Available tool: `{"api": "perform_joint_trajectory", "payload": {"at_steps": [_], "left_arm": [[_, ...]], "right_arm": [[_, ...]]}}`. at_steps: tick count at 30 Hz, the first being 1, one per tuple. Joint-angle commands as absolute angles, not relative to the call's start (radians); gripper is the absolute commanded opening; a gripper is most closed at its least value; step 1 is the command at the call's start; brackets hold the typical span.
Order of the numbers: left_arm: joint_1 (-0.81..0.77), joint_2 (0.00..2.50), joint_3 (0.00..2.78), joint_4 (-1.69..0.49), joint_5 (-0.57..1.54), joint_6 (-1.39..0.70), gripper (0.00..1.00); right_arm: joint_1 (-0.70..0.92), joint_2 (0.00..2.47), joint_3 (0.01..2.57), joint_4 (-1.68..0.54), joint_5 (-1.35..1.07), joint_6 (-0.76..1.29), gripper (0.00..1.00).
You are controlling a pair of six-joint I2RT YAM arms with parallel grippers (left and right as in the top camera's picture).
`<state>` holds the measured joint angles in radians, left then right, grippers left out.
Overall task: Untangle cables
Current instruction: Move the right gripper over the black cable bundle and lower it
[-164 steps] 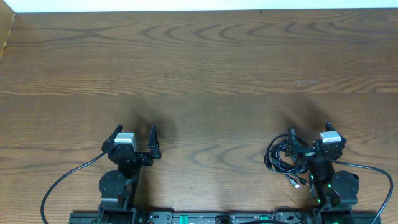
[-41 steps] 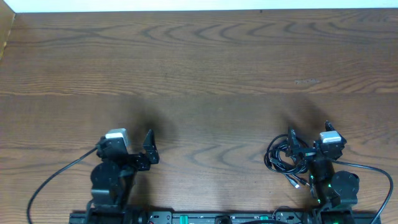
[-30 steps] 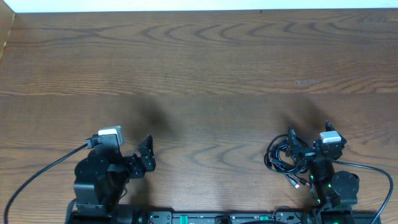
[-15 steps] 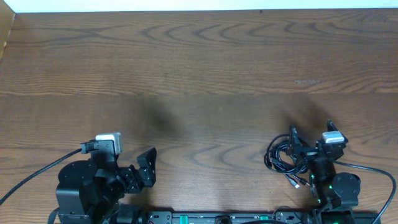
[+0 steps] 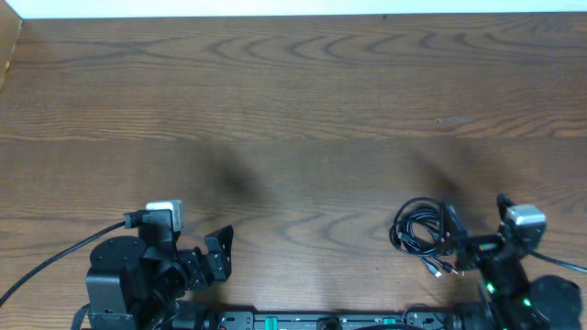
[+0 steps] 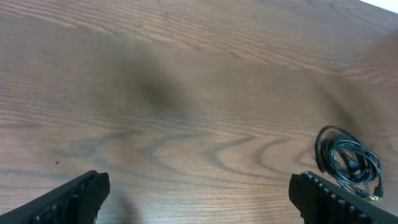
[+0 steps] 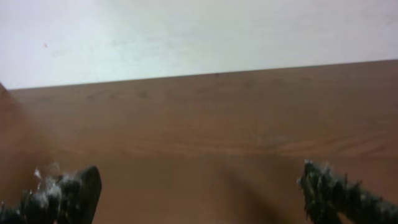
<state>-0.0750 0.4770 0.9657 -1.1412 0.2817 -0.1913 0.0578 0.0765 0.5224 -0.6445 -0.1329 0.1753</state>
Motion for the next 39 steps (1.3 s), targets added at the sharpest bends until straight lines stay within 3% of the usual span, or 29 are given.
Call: {"api": "perform_joint_trajectory", "payload": {"at_steps": [1, 16, 27, 39], "left_arm": [[-0.076, 0.480, 0.983, -1.141, 0.304, -0.202, 0.98], [-0.076, 0.480, 0.983, -1.137, 0.304, -0.201, 0.98], [-0.076, 0.480, 0.983, -1.136, 0.304, -0.201, 0.98], [-0.076, 0.480, 0.983, -1.129, 0.303, -0.201, 0.98]], "right_arm": [[0.062, 0.129, 0.662, -0.748, -0.141, 0.175, 0.99], [0.062, 0.560, 1.124, -1.346, -0.141, 0.126, 0.99], [0.062, 0.668, 1.124, -1.398, -0.250, 0.084, 0.99], [0.062, 0.870, 1.123, -1.482, -0.278, 0.322, 0.99]]}}
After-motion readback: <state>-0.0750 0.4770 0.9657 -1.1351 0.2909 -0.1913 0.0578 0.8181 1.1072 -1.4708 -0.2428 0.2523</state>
